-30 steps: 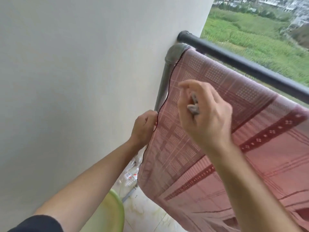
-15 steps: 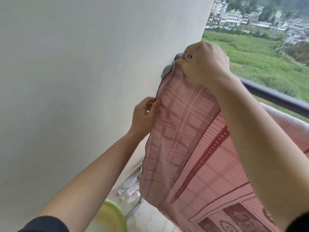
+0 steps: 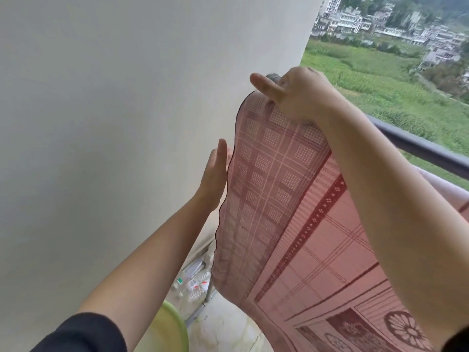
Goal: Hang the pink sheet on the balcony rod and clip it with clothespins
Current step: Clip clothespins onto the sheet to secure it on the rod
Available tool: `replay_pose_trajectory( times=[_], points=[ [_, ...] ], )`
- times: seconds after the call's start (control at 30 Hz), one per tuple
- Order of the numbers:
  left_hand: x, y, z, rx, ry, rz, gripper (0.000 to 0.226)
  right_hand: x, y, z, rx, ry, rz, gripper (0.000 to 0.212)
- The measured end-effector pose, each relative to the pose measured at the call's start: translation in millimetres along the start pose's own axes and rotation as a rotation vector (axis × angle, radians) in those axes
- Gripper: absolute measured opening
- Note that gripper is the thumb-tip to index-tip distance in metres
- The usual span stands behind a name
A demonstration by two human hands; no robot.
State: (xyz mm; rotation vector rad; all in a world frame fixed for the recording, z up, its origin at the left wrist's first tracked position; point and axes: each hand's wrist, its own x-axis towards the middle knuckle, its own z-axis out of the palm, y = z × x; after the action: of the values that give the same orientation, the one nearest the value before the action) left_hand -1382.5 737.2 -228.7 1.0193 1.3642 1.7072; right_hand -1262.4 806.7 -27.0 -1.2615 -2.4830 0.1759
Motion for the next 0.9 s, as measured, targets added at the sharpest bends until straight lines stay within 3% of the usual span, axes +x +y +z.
replay_pose_trajectory(
  times=[0.07,0.13,0.23,0.33,0.43,0.53,0.6,0.8,0.9],
  points=[
    [11,8,-1,-0.030,-0.207,-0.075,0.071,0,-1,1,-0.026,0.015,0.042,0.078],
    [18,13,0,0.014,-0.310,-0.128,0.078,1,0,3,-0.043,0.027,0.050,0.075],
    [23,7,2,0.012,-0.333,-0.169,0.086,2,1,4,-0.043,0.031,0.049,0.069],
    [25,-13,-6,-0.178,-0.329,-0.185,0.061,4,2,4,-0.024,0.048,0.088,0.068],
    [28,-30,-21,-0.261,-0.399,-0.212,0.065,6,2,6,0.044,0.133,0.119,0.060],
    [27,-51,-32,-0.199,-0.472,-0.293,0.078,3,2,5,0.174,0.233,-0.005,0.035],
    [23,-69,-39,-0.183,-0.478,-0.349,0.074,2,-3,5,0.219,0.263,-0.130,0.027],
    [19,-97,-49,-0.383,-0.312,-0.395,0.028,25,-41,9,0.164,0.136,-0.384,0.042],
    [18,-100,-49,-0.344,-0.281,-0.371,0.035,41,-63,21,0.072,-0.006,-0.477,0.049]
  ],
)
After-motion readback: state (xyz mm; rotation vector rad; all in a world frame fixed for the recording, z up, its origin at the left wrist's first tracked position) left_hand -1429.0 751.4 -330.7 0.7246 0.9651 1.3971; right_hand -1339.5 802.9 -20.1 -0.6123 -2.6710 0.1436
